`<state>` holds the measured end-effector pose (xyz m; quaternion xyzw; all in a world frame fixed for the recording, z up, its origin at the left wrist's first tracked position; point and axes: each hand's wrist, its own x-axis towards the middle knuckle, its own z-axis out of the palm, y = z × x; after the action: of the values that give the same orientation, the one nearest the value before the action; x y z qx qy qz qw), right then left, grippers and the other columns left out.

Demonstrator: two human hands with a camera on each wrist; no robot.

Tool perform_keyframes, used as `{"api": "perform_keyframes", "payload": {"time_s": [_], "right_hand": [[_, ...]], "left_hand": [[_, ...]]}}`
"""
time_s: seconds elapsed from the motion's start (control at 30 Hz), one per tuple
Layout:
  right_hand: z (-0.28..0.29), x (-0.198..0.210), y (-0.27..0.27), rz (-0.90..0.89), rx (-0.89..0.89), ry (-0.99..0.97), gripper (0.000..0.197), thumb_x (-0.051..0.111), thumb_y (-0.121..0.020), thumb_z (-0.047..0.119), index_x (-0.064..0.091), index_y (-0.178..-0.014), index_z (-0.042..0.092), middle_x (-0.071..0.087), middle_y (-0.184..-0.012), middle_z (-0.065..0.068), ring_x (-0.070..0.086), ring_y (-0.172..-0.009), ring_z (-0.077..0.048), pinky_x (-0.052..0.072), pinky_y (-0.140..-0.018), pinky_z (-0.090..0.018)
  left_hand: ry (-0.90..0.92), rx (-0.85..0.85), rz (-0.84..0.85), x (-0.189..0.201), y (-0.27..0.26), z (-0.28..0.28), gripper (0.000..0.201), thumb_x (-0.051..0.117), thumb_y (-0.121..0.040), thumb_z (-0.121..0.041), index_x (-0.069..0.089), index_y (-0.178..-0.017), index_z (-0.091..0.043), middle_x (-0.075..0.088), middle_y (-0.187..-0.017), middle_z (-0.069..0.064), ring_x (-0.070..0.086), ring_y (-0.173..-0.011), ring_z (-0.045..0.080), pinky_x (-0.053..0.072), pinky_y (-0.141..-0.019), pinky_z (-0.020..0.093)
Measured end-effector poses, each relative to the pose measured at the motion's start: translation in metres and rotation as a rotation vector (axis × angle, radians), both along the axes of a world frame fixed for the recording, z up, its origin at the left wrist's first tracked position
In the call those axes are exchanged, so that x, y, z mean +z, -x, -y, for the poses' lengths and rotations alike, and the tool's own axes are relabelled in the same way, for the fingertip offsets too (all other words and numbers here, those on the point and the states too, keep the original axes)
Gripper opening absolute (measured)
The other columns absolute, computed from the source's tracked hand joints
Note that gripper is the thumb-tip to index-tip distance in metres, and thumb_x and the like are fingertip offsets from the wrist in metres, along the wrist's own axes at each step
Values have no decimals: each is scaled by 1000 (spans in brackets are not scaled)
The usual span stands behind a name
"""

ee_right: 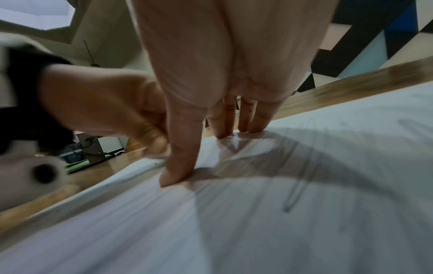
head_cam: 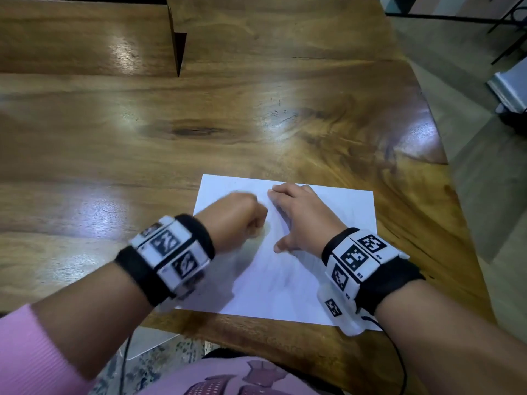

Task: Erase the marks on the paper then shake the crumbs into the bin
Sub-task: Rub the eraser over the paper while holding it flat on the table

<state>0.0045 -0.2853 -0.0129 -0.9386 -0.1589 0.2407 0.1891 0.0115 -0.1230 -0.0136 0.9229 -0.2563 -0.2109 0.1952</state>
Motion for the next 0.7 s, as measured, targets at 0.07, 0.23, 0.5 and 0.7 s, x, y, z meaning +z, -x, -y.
{"api": "perform_keyframes", "payload": {"time_s": [0.07, 0.23, 0.5, 0.7], "right_hand": [[0, 0, 0, 3, 5, 3, 102, 84, -65, 28, 26, -148, 15, 23, -151, 8, 18, -135, -15, 22, -109, -21], [0, 0, 1, 10, 14, 24, 102, 84, -65, 31, 27, -147, 16, 25, -149, 7, 21, -133, -17, 27, -109, -26], [1, 0, 1, 3, 19, 13, 102, 83, -67, 31, 24, -149, 16, 23, -150, 8, 19, -134, -15, 25, -109, -23], [0, 1, 0, 6, 24, 30, 102, 83, -66, 31, 25, -148, 16, 24, -149, 7, 20, -134, -17, 26, -109, -24]], "left_hand": [[-6, -65, -56, -3, 16, -7, 8, 58, -77, -6, 59, -70, -10, 47, -73, 0, 48, -72, 20, 35, -64, 27], [22, 135, 89, -1, -31, -2, 6, 63, -78, -10, 63, -84, -8, 46, -82, 0, 50, -78, 24, 36, -69, 27], [-35, -115, -59, 1, 9, -11, 11, 58, -78, -7, 57, -69, -14, 45, -72, -3, 46, -74, 18, 28, -57, 23], [-3, 81, 101, 1, -23, 3, 1, 59, -78, -7, 59, -77, -8, 45, -77, 0, 52, -77, 26, 32, -61, 28]]}}
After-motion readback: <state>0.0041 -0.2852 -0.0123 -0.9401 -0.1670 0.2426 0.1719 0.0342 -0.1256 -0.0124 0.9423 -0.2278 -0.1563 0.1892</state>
